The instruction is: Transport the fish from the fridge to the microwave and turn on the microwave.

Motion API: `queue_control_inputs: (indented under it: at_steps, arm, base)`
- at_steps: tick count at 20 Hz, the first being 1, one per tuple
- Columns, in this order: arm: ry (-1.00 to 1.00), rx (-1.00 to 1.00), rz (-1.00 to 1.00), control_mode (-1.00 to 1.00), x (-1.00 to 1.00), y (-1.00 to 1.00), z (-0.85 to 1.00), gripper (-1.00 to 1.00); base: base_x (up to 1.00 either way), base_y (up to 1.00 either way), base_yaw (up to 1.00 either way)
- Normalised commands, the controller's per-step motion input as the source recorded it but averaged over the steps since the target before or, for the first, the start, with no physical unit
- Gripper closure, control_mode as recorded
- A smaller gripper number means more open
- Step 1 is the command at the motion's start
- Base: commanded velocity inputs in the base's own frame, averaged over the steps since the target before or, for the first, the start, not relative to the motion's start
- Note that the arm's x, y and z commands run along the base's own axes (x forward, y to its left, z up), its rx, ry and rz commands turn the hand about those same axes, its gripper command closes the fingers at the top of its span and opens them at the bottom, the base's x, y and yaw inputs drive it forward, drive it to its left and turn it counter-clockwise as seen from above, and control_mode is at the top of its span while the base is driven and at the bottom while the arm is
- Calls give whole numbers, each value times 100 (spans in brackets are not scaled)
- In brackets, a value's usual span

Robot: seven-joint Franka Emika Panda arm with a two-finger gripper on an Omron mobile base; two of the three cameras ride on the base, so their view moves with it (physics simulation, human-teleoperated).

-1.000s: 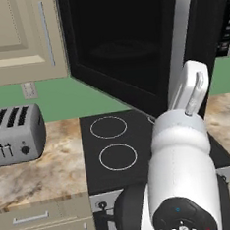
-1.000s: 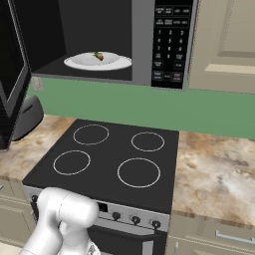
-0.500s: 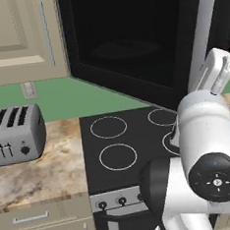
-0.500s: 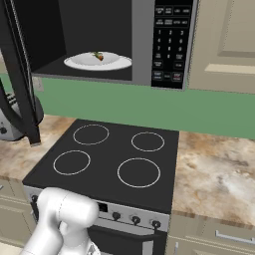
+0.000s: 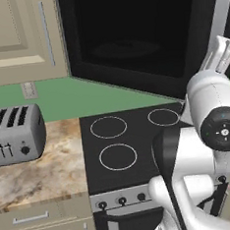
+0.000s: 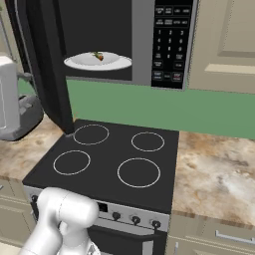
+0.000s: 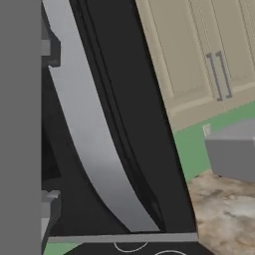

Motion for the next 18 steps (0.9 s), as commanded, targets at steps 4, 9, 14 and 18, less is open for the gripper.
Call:
queue_control_inputs:
  at_steps: [4, 9, 14, 18]
  arm:
    - [9, 0, 0, -100, 59, -34, 0, -100]
    - [7, 0, 0, -100, 52, -40, 0, -100]
    - [8, 0, 0, -100, 49, -47, 0, -100]
    - [5, 0, 0, -100, 44, -49, 4, -100]
  base:
    - [0, 0, 0]
    - [0, 0, 0]
    - [0, 0, 0]
    - [0, 0, 0]
